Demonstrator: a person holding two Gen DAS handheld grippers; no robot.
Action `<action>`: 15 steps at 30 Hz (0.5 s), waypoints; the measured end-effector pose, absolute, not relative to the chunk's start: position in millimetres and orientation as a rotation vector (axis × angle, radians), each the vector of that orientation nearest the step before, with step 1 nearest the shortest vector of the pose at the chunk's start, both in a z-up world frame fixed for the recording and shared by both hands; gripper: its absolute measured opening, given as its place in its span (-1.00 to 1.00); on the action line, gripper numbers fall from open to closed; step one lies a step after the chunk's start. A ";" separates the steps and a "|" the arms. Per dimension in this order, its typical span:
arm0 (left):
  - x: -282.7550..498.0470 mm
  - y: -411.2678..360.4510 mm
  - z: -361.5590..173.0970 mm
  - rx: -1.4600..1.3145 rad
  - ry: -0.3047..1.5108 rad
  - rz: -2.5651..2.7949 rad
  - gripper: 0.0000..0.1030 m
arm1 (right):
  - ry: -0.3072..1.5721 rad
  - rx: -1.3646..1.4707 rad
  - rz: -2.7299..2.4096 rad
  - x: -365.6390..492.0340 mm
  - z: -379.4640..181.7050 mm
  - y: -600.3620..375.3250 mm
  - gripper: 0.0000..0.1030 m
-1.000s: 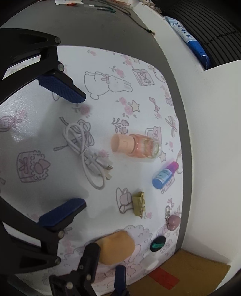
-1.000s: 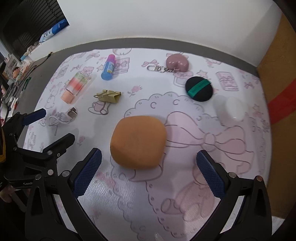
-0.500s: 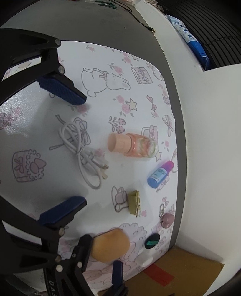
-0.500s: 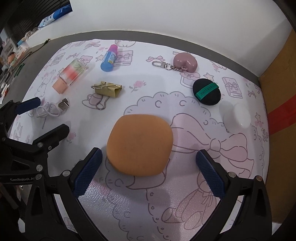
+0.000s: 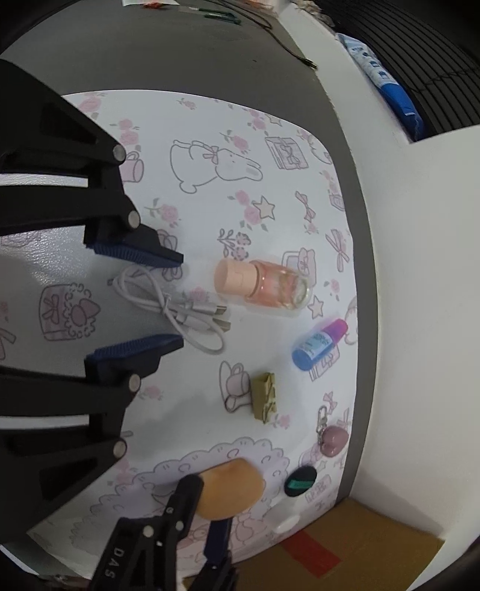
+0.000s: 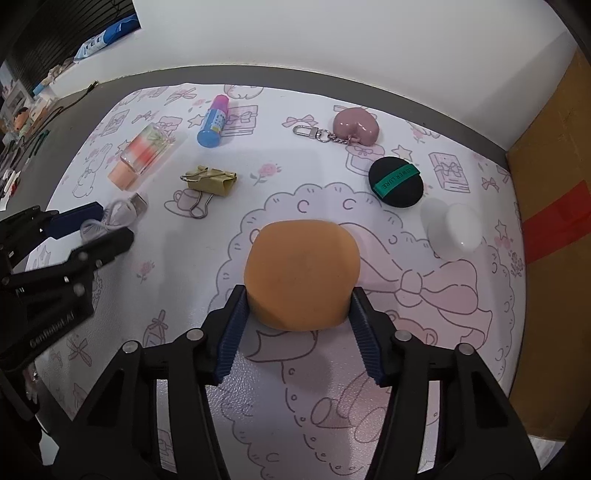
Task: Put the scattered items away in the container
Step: 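Grasp the orange sponge with the right tool while the left tool grasps the white cable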
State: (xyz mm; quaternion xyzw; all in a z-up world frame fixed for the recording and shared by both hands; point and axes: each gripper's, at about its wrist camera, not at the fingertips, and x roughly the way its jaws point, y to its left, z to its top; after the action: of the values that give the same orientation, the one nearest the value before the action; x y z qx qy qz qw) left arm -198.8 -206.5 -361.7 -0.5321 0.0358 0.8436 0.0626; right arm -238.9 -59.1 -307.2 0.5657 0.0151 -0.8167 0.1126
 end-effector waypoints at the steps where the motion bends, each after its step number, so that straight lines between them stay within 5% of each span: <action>1: -199.2 -205.7 -361.7 -1.615 0.110 2.554 -0.34 | 0.044 1.659 -2.396 -238.7 -306.3 -57.8 0.06; 6: -197.8 -199.4 -361.4 -1.629 0.119 2.561 -0.65 | 0.034 1.654 -2.396 -235.1 -305.4 -48.4 0.03; 15: -199.7 -190.9 -362.3 -1.637 0.152 2.589 -0.66 | 0.017 1.649 -2.409 -235.0 -304.9 -40.1 -0.27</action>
State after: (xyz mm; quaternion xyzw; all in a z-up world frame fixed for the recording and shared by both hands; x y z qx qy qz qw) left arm -199.7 -190.9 -362.3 -0.5334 0.0495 0.8436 0.0374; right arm -235.0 -40.1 -304.9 0.5614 0.0058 -0.8201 0.1107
